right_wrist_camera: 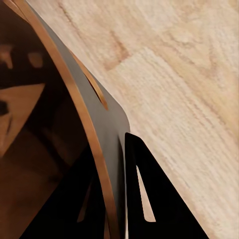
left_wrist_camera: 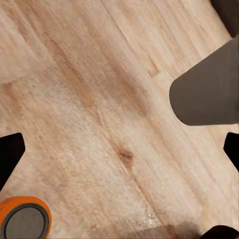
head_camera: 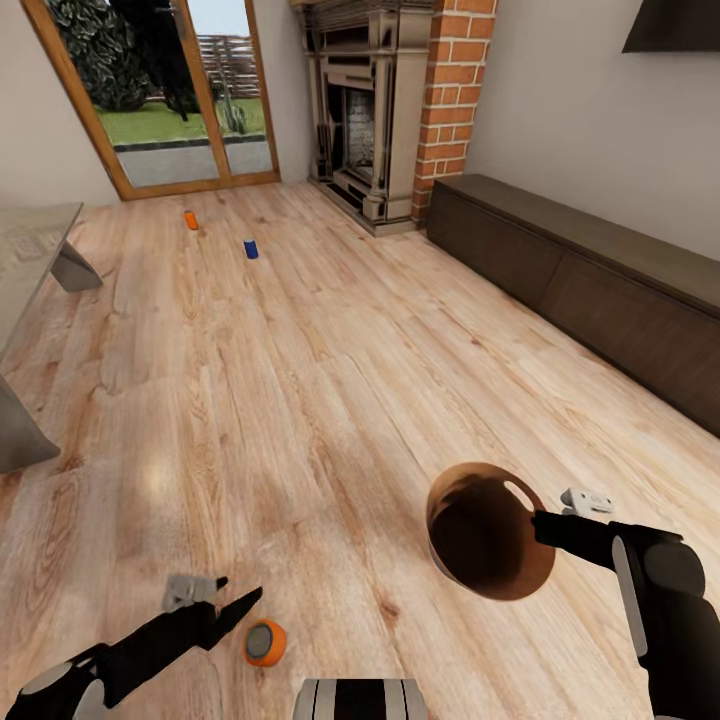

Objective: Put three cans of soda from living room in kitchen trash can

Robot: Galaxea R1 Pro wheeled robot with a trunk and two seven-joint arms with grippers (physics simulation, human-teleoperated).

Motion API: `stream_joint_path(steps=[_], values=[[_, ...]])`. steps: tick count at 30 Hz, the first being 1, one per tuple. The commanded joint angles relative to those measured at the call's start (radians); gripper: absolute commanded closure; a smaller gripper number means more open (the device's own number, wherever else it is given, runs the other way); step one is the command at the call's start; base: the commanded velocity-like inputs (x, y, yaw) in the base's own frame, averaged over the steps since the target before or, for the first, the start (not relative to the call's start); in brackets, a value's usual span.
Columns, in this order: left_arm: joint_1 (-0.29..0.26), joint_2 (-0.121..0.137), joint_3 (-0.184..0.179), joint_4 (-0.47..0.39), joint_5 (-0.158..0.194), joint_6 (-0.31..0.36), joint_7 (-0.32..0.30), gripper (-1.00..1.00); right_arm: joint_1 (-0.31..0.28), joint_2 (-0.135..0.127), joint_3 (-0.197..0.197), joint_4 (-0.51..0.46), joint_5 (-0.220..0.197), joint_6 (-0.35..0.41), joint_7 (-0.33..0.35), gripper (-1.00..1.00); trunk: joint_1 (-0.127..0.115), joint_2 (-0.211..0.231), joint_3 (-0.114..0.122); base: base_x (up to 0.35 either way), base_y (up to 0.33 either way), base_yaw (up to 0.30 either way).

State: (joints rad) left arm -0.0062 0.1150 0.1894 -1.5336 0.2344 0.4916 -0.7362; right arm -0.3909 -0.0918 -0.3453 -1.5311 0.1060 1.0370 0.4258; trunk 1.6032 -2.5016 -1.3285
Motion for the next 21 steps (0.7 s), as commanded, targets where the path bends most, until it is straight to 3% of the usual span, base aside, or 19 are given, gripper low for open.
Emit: stream_joint_path(steps=[1,7,21], values=[[0.000,-0.001,0.034,0.001,0.003,0.000,-0.059,-1.00,0.000,0.000,0.000,-0.001,-0.022,0.004,0.007,1.00,0.000,0.000,0.000,0.000,0.000,0.000],[0.000,-0.001,0.067,0.002,0.006,-0.001,-0.118,-1.00,0.000,0.001,0.000,-0.001,-0.022,0.005,0.007,1.00,0.000,0.000,0.000,0.000,0.000,0.000],[0.000,-0.003,0.069,0.003,0.000,-0.001,-0.115,-1.00,0.000,0.000,0.000,-0.001,-0.022,0.005,0.007,1.00,0.000,0.000,0.000,0.000,0.000,0.000]])
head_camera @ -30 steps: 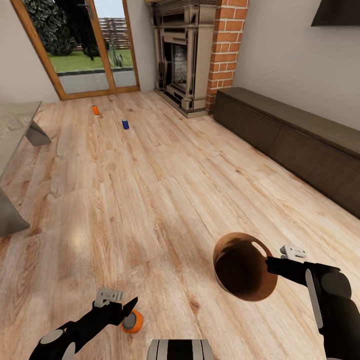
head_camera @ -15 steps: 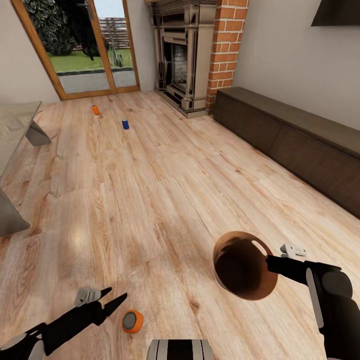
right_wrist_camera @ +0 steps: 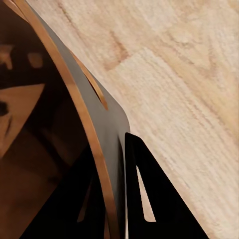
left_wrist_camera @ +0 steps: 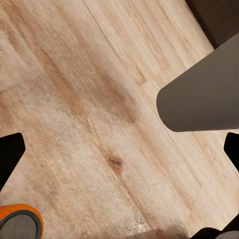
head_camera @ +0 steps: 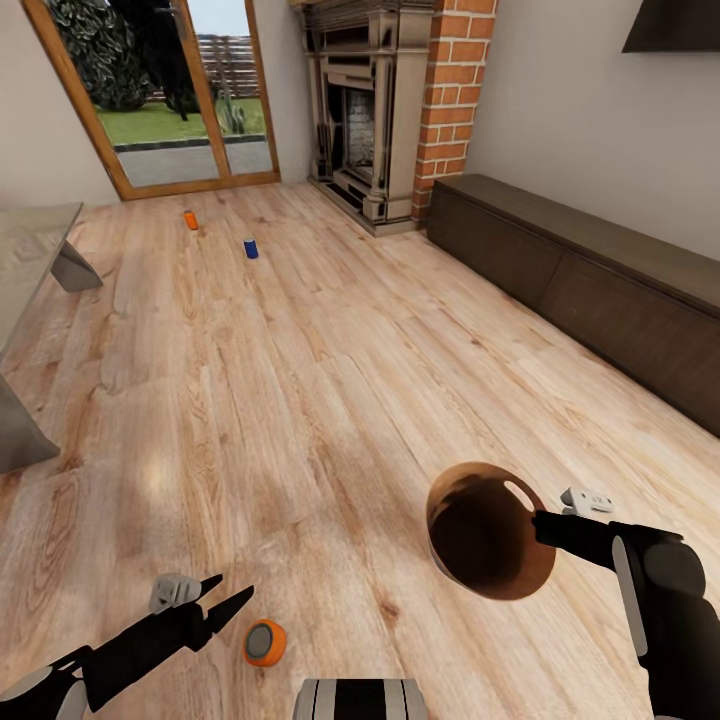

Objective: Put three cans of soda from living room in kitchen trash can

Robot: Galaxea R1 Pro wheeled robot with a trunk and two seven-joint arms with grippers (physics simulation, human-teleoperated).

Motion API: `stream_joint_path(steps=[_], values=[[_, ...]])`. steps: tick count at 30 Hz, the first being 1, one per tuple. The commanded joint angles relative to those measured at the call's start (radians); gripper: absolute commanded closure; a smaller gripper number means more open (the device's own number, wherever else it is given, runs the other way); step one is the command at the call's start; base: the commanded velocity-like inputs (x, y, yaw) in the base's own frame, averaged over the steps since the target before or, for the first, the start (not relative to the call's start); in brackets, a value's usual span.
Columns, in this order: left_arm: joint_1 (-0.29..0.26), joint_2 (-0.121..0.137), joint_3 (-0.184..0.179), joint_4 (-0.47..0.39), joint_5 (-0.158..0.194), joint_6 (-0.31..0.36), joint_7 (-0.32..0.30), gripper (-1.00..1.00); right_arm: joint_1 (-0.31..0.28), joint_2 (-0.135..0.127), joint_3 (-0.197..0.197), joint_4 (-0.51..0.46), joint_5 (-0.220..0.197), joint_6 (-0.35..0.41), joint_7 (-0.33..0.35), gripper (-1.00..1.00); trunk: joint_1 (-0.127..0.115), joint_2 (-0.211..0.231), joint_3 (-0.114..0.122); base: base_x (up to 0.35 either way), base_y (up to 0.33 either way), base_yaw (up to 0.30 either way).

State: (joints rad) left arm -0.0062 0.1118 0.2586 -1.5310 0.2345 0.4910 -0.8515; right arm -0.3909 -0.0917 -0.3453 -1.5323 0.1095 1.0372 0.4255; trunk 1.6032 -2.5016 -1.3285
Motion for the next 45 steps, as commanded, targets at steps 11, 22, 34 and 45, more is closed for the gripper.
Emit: stream_joint_path(steps=[11,22,34,45], values=[[0.000,-0.001,0.000,0.000,-0.001,0.000,0.005,-1.00,0.000,0.000,-0.001,-0.004,-0.025,0.003,0.007,1.00,0.000,0.000,0.000,0.000,0.000,0.000],[0.000,-0.003,-0.005,-0.001,-0.001,0.000,0.038,-1.00,-0.013,-0.009,0.005,-0.037,-0.027,-0.043,0.007,1.00,0.000,0.000,0.000,0.000,0.000,0.000],[0.000,-0.004,-0.007,-0.003,-0.001,0.000,0.042,-1.00,-0.085,0.114,0.156,-0.014,-0.019,-0.133,-0.072,1.00,0.000,0.000,0.000,0.000,0.000,0.000],[0.000,-0.004,-0.008,-0.003,-0.001,0.001,0.073,-1.00,-0.125,0.153,0.171,0.015,-0.026,-0.162,-0.158,1.00,0.000,0.000,0.000,0.000,0.000,0.000]])
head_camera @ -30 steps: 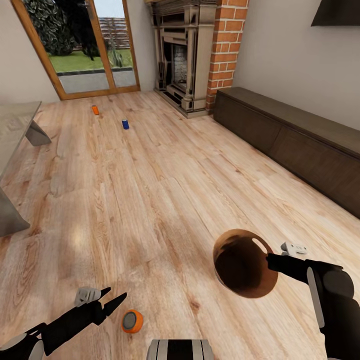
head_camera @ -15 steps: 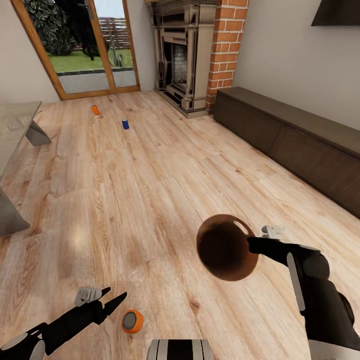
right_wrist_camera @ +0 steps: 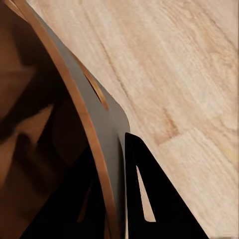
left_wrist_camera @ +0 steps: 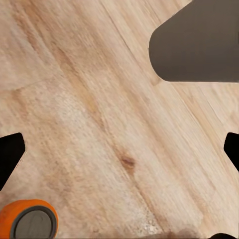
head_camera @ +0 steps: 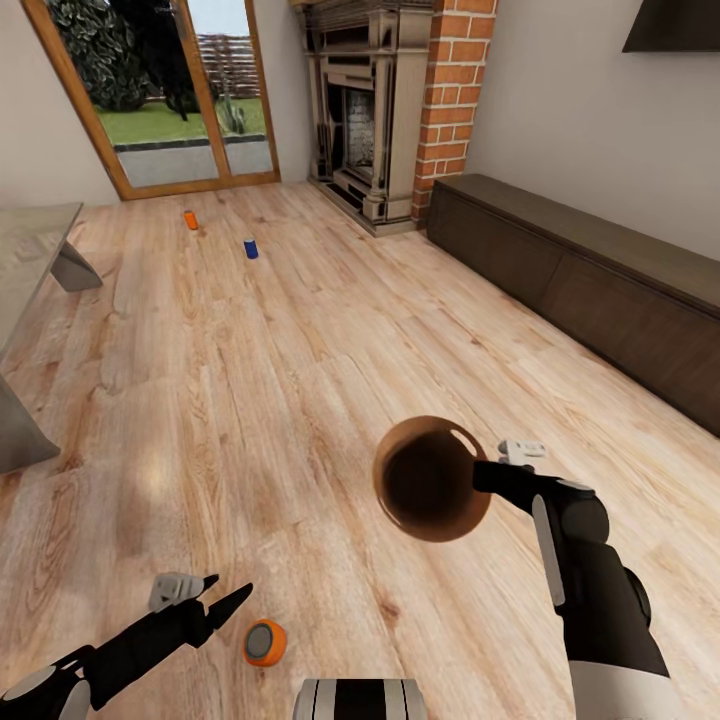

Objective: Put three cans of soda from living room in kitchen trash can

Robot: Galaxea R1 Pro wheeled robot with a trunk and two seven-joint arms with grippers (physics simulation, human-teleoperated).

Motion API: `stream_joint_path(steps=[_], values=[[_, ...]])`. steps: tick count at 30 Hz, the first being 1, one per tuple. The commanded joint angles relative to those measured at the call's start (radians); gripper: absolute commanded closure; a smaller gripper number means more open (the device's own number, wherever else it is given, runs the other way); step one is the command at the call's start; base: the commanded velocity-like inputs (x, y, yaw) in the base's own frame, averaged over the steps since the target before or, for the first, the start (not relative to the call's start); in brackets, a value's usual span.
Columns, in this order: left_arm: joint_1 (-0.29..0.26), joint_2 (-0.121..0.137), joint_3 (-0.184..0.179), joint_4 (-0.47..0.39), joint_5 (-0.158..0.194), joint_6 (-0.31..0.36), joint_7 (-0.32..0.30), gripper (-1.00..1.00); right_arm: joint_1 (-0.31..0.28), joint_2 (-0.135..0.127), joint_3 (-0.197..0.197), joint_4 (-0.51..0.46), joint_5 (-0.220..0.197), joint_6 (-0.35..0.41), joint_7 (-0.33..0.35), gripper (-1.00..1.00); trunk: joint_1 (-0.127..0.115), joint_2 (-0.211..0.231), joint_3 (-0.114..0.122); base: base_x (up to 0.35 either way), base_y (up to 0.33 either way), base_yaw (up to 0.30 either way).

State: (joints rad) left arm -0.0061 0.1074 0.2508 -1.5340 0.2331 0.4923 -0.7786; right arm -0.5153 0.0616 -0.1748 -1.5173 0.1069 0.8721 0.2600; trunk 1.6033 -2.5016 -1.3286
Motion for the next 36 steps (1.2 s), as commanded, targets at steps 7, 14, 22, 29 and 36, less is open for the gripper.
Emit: stream_joint_path(steps=[7,14,22,29,36], values=[[0.000,0.000,-0.001,0.000,0.000,0.000,0.051,-1.00,-0.015,0.000,0.001,-0.013,-0.017,0.064,0.009,1.00,0.000,0.000,0.000,0.000,0.000,0.000],[0.000,0.001,-0.001,0.000,0.000,0.001,0.059,-1.00,-0.017,0.000,0.001,-0.034,-0.016,0.072,0.013,1.00,0.000,0.000,0.000,0.000,0.000,0.000],[0.000,0.000,-0.001,0.001,0.000,0.001,0.060,-1.00,-0.017,-0.003,0.001,-0.048,-0.018,0.127,0.017,1.00,0.000,0.000,0.000,0.000,0.000,0.000],[0.000,0.000,-0.001,0.002,-0.001,0.000,0.060,-1.00,-0.017,-0.011,0.001,-0.050,-0.019,0.143,0.068,1.00,0.000,0.000,0.000,0.000,0.000,0.000],[0.000,0.004,-0.005,0.001,-0.010,0.000,0.057,-1.00,-0.017,-0.014,0.001,-0.050,-0.019,0.143,0.076,1.00,0.000,0.000,0.000,0.000,0.000,0.000]])
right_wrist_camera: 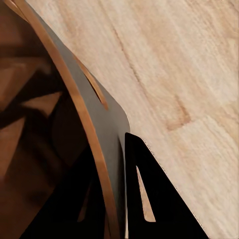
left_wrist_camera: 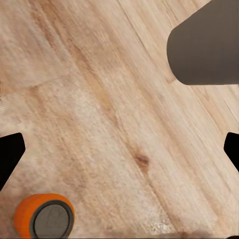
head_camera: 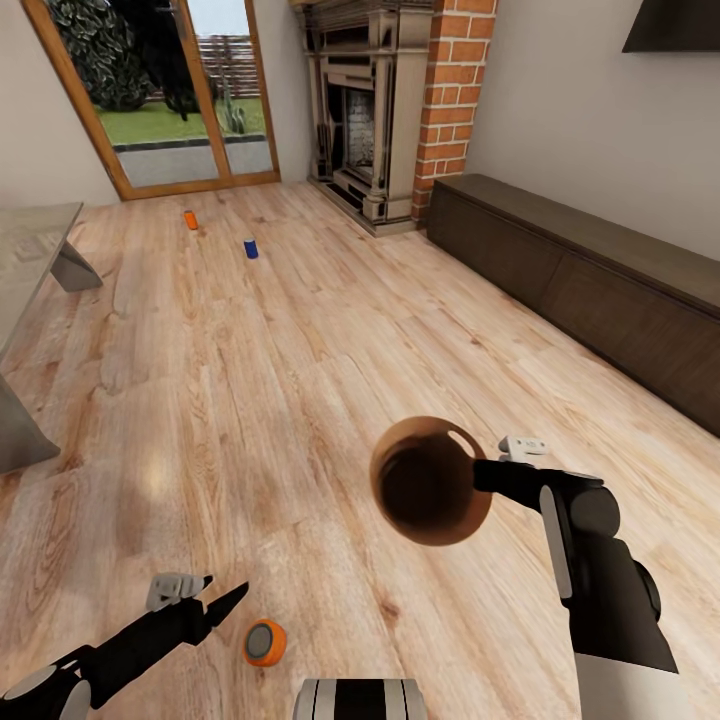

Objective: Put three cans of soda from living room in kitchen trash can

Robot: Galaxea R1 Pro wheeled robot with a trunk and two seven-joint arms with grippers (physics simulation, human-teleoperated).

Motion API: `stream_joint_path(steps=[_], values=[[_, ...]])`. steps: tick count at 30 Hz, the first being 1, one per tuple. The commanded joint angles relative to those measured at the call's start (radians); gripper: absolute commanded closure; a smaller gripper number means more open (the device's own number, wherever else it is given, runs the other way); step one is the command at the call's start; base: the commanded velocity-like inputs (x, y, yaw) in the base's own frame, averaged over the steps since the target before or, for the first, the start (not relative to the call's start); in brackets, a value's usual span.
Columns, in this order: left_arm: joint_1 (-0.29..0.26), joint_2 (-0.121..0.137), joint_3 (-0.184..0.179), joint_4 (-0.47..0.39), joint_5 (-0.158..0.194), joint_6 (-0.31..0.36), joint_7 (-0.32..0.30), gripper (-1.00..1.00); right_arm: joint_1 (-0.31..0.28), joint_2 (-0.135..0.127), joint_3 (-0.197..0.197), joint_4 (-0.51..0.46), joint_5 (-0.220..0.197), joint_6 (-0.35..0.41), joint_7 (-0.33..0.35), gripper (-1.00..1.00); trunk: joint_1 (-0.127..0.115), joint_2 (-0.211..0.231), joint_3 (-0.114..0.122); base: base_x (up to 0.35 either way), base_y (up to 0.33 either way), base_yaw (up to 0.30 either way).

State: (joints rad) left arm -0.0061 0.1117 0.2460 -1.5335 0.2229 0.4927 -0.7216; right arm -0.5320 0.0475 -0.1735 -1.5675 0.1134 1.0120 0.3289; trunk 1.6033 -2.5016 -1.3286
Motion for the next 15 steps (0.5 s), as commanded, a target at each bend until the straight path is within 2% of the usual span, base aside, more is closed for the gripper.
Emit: stream_joint_path(steps=[1,2,3,4,8,11,13,15], values=[[0.000,0.000,-0.005,-0.001,-0.015,0.001,0.000,-1.00,0.000,0.000,0.000,0.000,-0.026,0.003,0.007,1.00,0.000,0.000,0.000,0.000,0.000,0.000],[0.000,0.000,-0.008,-0.001,-0.027,0.001,0.000,-1.00,0.000,0.000,0.000,0.000,-0.026,0.003,0.007,1.00,0.000,0.000,0.000,0.000,0.000,0.000],[0.000,-0.001,-0.015,-0.002,-0.066,0.002,0.004,-1.00,0.000,0.000,0.000,0.000,-0.026,0.003,0.007,1.00,0.000,0.000,0.000,0.000,0.000,0.000],[0.000,-0.004,-0.024,-0.003,-0.123,0.004,0.013,-1.00,0.000,0.000,0.000,0.000,-0.026,0.003,0.007,1.00,0.000,0.000,0.000,0.000,0.000,0.000],[0.000,-0.009,-0.032,-0.003,-0.194,0.012,0.047,-1.00,0.000,0.000,0.000,0.000,-0.026,0.003,0.007,1.00,0.000,0.000,0.000,0.000,0.000,0.000],[0.000,-0.028,-0.038,-0.003,-0.216,0.020,0.087,-1.00,0.000,0.000,0.000,0.000,-0.026,0.003,0.007,1.00,0.000,0.000,0.000,0.000,0.000,0.000],[0.000,-0.061,-0.061,-0.002,-0.254,0.046,0.187,-1.00,0.000,0.000,0.000,0.000,-0.026,0.003,0.007,1.00,0.000,0.000,0.000,0.000,0.000,0.000],[0.000,-0.074,-0.091,-0.001,-0.292,0.066,0.250,-1.00,0.000,0.000,-0.001,0.000,-0.026,0.003,0.007,1.00,0.000,0.000,0.000,0.000,0.000,0.000]])
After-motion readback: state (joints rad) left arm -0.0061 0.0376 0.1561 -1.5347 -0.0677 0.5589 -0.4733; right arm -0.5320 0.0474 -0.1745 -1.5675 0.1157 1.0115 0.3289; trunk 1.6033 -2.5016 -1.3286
